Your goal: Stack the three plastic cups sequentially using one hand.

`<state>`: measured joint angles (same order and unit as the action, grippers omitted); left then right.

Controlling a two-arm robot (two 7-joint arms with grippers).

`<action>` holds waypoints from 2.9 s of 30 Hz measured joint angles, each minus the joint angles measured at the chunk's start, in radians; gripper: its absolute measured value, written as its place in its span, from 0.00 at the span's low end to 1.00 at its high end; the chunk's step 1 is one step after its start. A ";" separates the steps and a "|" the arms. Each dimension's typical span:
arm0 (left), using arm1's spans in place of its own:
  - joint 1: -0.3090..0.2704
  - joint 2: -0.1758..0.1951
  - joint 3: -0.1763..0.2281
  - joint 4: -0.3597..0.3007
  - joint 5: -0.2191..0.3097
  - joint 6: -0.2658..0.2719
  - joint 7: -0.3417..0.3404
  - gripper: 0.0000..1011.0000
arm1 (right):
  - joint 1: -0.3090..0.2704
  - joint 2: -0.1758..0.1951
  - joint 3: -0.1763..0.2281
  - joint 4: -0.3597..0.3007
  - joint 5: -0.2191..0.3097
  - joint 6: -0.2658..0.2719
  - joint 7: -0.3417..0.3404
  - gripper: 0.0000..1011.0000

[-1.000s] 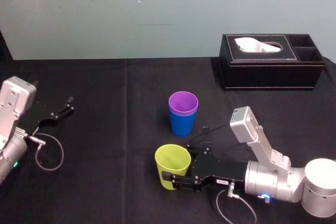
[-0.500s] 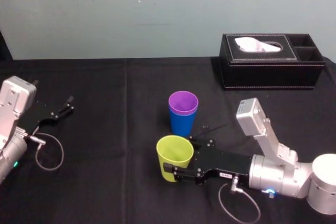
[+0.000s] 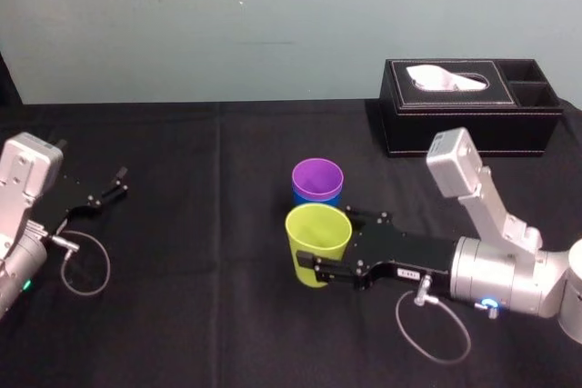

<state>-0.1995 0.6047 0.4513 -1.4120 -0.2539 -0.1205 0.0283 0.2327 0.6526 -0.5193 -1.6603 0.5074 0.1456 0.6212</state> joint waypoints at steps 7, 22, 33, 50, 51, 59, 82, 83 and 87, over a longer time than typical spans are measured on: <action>0.000 0.000 0.000 0.000 0.000 0.000 0.000 1.00 | 0.032 0.006 0.016 -0.014 0.019 0.021 -0.013 0.73; 0.000 0.000 0.000 0.000 0.000 0.000 0.000 1.00 | 0.134 -0.048 0.019 0.039 0.033 0.065 -0.068 0.73; 0.000 0.000 0.000 0.000 0.000 0.000 0.000 1.00 | 0.205 -0.102 -0.003 0.127 0.009 0.087 -0.097 0.73; 0.000 0.000 0.000 0.000 0.000 0.000 0.000 1.00 | 0.258 -0.149 -0.013 0.222 -0.003 0.096 -0.098 0.73; 0.000 0.000 0.000 0.000 0.000 0.000 0.000 1.00 | 0.259 -0.150 -0.013 0.224 -0.003 0.097 -0.098 0.73; 0.000 0.000 0.000 0.000 0.000 0.000 0.000 1.00 | 0.266 -0.158 -0.018 0.240 -0.008 0.100 -0.095 0.73; 0.000 0.000 0.000 0.000 0.000 0.000 0.000 1.00 | 0.278 -0.177 -0.019 0.288 -0.019 0.092 -0.086 0.73; 0.000 0.000 0.000 0.000 0.000 0.000 0.000 1.00 | 0.279 -0.177 -0.019 0.290 -0.019 0.091 -0.086 0.73; 0.000 0.000 0.000 0.000 0.000 0.000 0.000 1.00 | 0.279 -0.179 -0.019 0.296 -0.020 0.087 -0.083 0.73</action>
<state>-0.1995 0.6047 0.4514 -1.4120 -0.2539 -0.1205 0.0283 0.5121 0.4734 -0.5386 -1.3641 0.4874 0.2327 0.5378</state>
